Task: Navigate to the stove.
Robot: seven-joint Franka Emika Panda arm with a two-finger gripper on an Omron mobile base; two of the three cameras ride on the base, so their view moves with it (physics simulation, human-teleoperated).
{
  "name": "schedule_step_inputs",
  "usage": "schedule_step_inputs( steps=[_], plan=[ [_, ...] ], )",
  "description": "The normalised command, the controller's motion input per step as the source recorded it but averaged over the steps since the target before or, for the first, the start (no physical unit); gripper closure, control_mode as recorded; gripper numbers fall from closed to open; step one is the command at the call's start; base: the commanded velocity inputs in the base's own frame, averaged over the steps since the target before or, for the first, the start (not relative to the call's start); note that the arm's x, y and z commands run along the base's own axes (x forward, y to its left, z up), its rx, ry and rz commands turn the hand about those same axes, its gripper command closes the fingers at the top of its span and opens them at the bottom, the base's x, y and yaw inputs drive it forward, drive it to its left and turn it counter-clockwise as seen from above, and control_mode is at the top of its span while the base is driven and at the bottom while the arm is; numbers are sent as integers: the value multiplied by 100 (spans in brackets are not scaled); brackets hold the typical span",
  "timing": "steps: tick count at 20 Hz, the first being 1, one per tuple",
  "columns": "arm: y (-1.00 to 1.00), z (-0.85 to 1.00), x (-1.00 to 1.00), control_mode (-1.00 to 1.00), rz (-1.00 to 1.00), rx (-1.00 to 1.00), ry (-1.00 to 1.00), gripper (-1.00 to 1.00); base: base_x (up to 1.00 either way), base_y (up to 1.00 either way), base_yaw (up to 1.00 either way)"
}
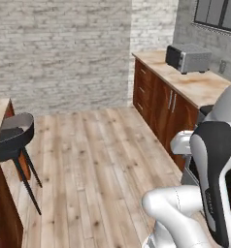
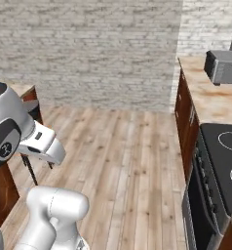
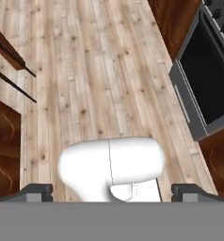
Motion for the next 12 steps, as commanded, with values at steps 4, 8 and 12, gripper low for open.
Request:
schedule_step_inputs(
  steps=[4, 8, 12],
  plan=[
    [0, 0, 0, 100, 0, 0, 0, -100, 100, -14, -1],
    [0, 0, 0, 100, 0, 0, 0, -100, 100, 0, -13],
    [0, 0, 0, 100, 0, 0, 0, -100, 100, 5, -38]
  ],
)
